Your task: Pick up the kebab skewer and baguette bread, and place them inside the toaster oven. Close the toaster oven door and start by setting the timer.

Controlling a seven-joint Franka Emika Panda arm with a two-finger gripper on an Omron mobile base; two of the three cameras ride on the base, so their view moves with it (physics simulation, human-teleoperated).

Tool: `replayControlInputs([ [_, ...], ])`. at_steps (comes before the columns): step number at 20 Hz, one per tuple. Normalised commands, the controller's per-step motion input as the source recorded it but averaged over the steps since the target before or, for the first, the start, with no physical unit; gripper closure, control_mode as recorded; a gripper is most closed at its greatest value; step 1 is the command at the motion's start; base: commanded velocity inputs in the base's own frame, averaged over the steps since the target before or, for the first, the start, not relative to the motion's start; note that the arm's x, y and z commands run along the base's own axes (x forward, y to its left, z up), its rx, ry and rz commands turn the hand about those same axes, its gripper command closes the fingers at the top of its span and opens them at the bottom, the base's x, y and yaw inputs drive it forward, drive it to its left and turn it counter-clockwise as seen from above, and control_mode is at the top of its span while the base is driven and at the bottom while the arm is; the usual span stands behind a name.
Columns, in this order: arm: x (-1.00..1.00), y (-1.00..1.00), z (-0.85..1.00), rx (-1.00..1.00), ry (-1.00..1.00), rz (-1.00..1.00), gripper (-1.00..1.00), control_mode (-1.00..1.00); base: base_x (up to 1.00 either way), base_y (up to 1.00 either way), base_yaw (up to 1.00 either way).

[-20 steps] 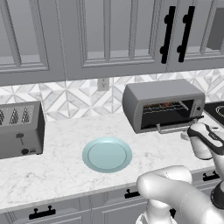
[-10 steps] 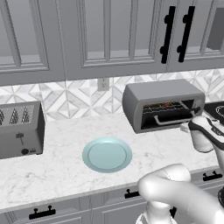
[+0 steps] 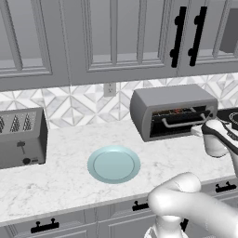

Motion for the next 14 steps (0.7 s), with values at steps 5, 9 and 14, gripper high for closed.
replayControlInputs([
  [5, 0.15, 0.03, 0.00, 0.00, -0.03, 0.04, -1.00, -1.00, 0.00, 0.00, 0.00],
  [9, 0.15, 0.05, 0.00, 0.00, -0.01, 0.04, -1.00, -1.00, 0.00, 0.00, 0.00],
  [14, 0.19, 0.08, 0.00, 0.00, 0.00, 0.04, -1.00, -1.00, 0.00, 0.00, 0.00],
])
